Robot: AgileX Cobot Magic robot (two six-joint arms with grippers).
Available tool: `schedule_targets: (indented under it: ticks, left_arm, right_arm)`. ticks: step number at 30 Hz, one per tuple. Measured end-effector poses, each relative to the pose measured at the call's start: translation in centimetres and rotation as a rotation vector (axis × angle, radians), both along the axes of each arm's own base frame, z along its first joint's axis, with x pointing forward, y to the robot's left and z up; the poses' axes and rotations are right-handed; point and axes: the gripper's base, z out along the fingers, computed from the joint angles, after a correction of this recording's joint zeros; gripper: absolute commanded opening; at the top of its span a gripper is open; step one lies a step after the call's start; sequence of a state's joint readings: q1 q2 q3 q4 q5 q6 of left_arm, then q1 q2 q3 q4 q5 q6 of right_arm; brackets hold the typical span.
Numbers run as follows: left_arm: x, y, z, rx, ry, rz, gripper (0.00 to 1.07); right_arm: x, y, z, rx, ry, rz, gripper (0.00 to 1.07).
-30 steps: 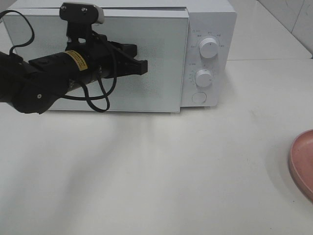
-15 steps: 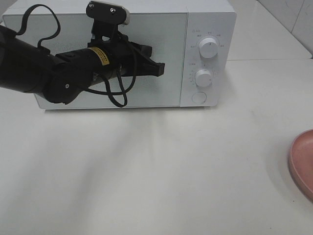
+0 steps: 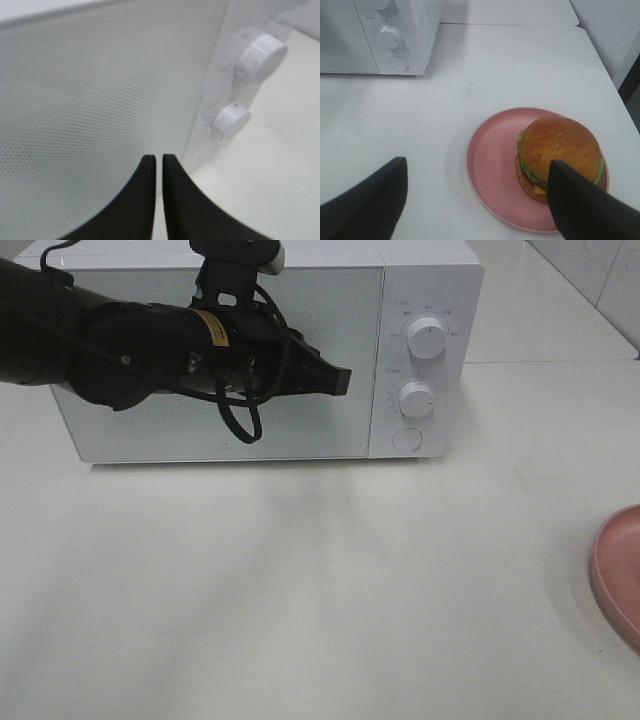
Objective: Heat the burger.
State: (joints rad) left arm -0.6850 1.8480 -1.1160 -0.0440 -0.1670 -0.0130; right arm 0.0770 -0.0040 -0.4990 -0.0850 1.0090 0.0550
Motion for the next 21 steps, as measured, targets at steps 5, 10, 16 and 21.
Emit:
schedule_targets:
  ticks: [5,10,16,21]
  left_arm:
    - [-1.9,0.9,0.3,0.138,0.183,-0.019,1.05]
    - [-3.1,1.8,0.6,0.231,0.303,-0.027,1.03]
    - [-5.0,3.2,1.0,0.355,0.463,-0.036,1.03]
    - [-6.5,5.9,1.8,0.467,0.657,-0.010,1.03]
  right_arm:
    - [0.0,0.0,0.0,0.000,0.000,0.000,0.76]
    - [0.0,0.0,0.0,0.000,0.000,0.000,0.76]
    - [0.0,0.0,0.0,0.000,0.000,0.000,0.76]
    - [0.0,0.0,0.0,0.000,0.000,0.000,0.76]
